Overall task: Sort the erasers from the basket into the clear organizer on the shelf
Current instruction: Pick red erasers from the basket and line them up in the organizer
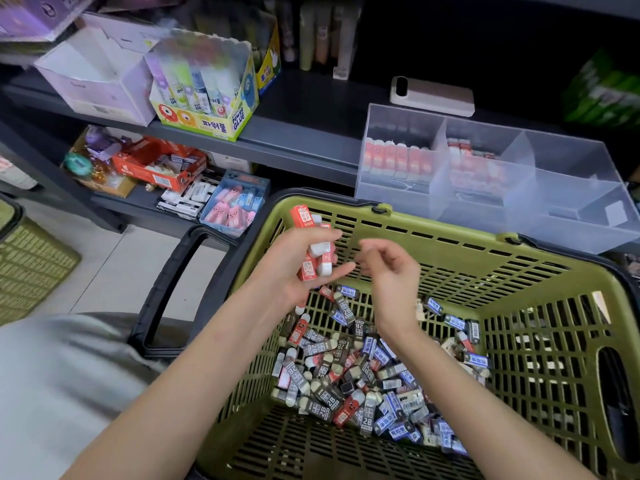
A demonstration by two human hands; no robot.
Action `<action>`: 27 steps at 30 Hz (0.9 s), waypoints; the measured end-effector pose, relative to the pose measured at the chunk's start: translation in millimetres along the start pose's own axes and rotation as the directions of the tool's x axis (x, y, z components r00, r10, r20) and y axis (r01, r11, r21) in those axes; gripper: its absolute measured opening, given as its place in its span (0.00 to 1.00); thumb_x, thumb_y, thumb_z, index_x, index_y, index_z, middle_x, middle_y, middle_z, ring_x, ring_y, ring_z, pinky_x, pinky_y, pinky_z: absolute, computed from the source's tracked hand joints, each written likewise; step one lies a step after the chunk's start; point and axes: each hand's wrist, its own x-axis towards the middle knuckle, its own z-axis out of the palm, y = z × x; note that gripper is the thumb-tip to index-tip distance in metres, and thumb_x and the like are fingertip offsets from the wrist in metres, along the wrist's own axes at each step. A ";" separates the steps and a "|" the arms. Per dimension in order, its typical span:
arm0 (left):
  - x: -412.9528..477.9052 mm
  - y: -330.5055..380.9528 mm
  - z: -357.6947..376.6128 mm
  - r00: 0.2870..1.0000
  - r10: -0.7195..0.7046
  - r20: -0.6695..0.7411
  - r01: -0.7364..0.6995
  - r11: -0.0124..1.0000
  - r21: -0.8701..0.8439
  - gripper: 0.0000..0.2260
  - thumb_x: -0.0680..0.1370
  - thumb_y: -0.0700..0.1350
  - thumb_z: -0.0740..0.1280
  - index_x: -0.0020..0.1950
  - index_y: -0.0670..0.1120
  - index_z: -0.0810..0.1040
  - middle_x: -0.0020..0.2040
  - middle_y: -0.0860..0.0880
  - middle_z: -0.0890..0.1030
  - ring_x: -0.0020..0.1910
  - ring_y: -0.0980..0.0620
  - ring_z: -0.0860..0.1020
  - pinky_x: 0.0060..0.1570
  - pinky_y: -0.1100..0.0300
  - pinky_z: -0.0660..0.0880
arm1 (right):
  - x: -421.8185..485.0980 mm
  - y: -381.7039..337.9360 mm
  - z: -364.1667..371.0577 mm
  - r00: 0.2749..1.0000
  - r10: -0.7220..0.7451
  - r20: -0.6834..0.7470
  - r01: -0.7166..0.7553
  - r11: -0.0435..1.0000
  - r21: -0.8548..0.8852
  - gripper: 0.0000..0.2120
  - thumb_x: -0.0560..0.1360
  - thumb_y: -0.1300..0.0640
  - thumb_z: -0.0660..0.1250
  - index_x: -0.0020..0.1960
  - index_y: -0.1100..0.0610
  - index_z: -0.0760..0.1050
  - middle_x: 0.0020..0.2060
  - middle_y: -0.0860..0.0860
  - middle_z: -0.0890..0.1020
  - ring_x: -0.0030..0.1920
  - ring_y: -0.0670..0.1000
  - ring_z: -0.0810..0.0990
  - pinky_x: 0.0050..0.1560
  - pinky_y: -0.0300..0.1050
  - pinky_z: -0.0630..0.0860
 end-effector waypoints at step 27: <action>-9.5 27.0 -14.9 0.934 0.217 0.284 -0.123 0.941 -0.315 0.06 0.67 0.35 0.66 0.43 0.40 0.75 0.34 0.46 0.76 0.29 0.54 0.74 0.22 0.67 0.70 | -22.4 105.0 60.1 0.756 0.465 0.461 0.147 0.565 -0.812 0.17 0.68 0.46 0.72 0.53 0.50 0.75 0.50 0.49 0.81 0.52 0.52 0.79 0.45 0.42 0.74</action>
